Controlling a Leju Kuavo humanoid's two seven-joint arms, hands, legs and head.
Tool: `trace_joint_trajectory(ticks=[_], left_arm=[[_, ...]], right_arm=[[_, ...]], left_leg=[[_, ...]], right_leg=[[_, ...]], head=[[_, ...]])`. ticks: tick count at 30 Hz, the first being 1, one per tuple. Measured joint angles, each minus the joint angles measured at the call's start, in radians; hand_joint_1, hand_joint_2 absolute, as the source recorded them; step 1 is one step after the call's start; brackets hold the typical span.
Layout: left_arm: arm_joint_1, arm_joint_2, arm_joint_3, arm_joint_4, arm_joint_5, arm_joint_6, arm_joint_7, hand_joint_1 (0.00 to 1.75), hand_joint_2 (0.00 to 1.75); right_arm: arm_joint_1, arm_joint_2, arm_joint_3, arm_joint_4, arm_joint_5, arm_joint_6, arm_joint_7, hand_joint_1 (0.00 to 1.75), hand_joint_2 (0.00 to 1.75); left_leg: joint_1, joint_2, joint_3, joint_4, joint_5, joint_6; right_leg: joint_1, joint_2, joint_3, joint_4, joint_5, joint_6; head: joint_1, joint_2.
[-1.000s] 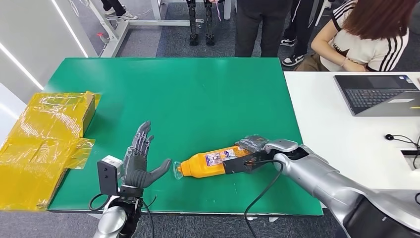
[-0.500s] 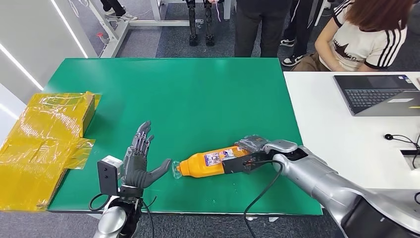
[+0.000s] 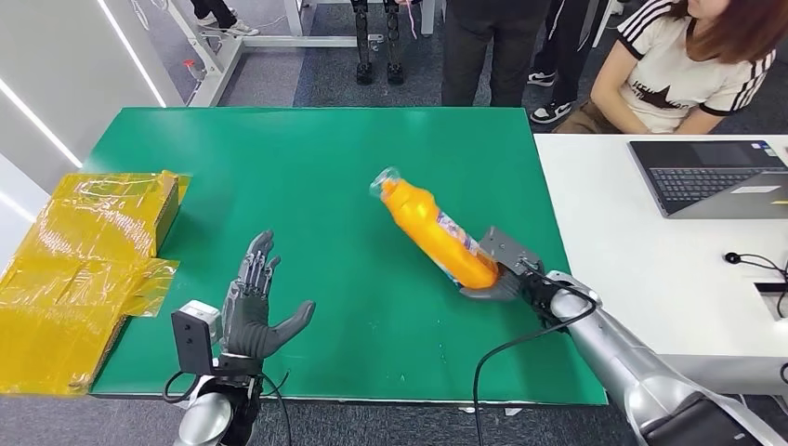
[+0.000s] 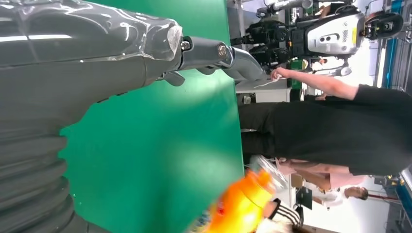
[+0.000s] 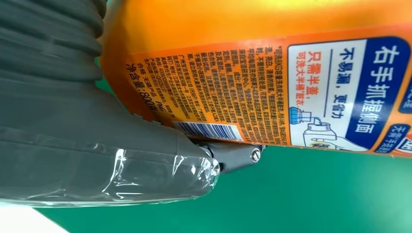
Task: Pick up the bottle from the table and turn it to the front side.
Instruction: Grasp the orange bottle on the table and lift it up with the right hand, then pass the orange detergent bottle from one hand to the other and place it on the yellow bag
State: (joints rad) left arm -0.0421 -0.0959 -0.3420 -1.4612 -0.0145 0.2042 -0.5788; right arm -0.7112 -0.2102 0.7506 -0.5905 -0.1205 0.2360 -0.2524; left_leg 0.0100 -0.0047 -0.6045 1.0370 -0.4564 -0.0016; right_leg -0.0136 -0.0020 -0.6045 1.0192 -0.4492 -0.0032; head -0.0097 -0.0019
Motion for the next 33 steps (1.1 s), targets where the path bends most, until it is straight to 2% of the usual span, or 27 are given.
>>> trace_joint_trajectory(ticks=[6,14,16,19,27,33], left_arm=[[0.025,0.01,0.003,-0.032,-0.006,0.027,-0.008,0.0,1.75],[0.042,0.011,0.006,-0.059,-0.032,0.029,-0.01,0.0,1.75],[0.041,0.011,0.006,-0.062,-0.043,0.019,-0.007,0.0,1.75],[0.028,0.013,0.006,-0.063,-0.052,-0.015,0.008,0.0,1.75],[-0.104,0.012,0.006,-0.028,0.005,-0.104,0.067,0.0,1.75],[-0.263,0.007,0.011,0.062,0.105,-0.192,0.134,0.0,1.75]], right_arm=[[0.112,0.0,-0.187,-0.07,-0.049,-0.011,-0.005,1.75,1.75],[0.205,0.002,-0.326,-0.161,-0.1,-0.033,-0.034,1.75,1.75],[0.224,0.004,-0.355,-0.186,-0.1,-0.064,-0.062,1.75,1.75],[0.241,0.022,-0.402,-0.237,-0.074,-0.157,-0.129,1.75,1.75],[0.204,0.121,-0.451,-0.353,0.018,-0.34,-0.222,1.75,1.75],[0.173,0.219,-0.386,-0.456,0.08,-0.34,-0.244,1.75,1.75]], left_leg=[[0.0,0.0,-0.001,0.0,-0.001,0.0],[0.0,0.0,-0.001,0.0,-0.001,0.0],[0.0,0.0,-0.002,0.0,-0.001,0.0],[0.0,0.0,-0.002,0.0,-0.001,0.0],[0.0,0.001,-0.002,0.0,0.001,-0.001],[0.001,0.001,-0.002,0.0,0.001,-0.002]], right_leg=[[0.0,0.0,-0.001,0.0,-0.001,0.0],[0.0,0.0,-0.001,0.0,-0.001,0.0],[0.0,0.0,-0.001,0.0,-0.001,0.0],[0.0,0.0,-0.002,0.0,-0.001,0.0],[0.0,0.001,-0.003,0.001,0.0,-0.001],[0.001,0.002,-0.004,0.002,0.0,-0.001]], head=[[0.0,0.0],[0.0,0.0],[0.0,0.0],[0.0,0.0],[0.0,0.0],[0.0,0.0]])
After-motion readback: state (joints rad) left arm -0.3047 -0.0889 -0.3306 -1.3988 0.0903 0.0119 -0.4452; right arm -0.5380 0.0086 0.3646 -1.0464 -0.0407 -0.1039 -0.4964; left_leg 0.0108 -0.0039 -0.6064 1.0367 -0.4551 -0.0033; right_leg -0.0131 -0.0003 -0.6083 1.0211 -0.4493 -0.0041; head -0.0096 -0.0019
